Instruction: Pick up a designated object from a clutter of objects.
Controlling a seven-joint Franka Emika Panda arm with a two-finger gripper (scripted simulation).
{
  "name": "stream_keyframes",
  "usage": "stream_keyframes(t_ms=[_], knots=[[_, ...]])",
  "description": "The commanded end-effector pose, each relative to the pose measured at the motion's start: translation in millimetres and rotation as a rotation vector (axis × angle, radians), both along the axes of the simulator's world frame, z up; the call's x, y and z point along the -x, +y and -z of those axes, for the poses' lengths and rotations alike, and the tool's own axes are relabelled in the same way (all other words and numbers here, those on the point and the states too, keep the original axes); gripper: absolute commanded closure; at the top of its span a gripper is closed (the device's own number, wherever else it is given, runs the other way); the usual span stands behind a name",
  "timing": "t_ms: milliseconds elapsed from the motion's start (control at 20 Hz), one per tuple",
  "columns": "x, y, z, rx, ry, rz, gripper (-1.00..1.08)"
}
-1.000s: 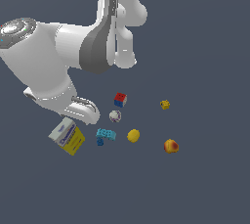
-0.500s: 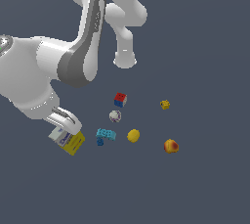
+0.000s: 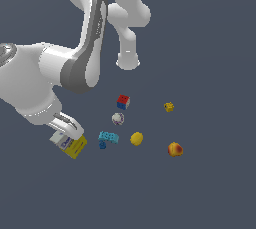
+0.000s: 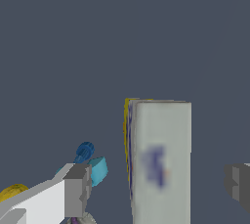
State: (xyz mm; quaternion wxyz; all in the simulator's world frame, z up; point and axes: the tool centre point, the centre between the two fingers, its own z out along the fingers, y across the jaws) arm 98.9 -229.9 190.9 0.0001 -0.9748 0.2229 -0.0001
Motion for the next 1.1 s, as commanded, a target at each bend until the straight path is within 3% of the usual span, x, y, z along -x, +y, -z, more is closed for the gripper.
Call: stream_keyframes(t_ms=[0, 550, 600, 1050], knots=[[0.6, -0.2, 12.2, 0.000, 0.001, 0.001, -0.92], [-0.6, -1.1, 39.0, 0.000, 0.000, 0.002, -0.92], [-0.6, -1.1, 39.0, 0.000, 0.000, 0.002, 1.08], [-0.6, -1.1, 39.0, 0.000, 0.000, 0.002, 1.08]])
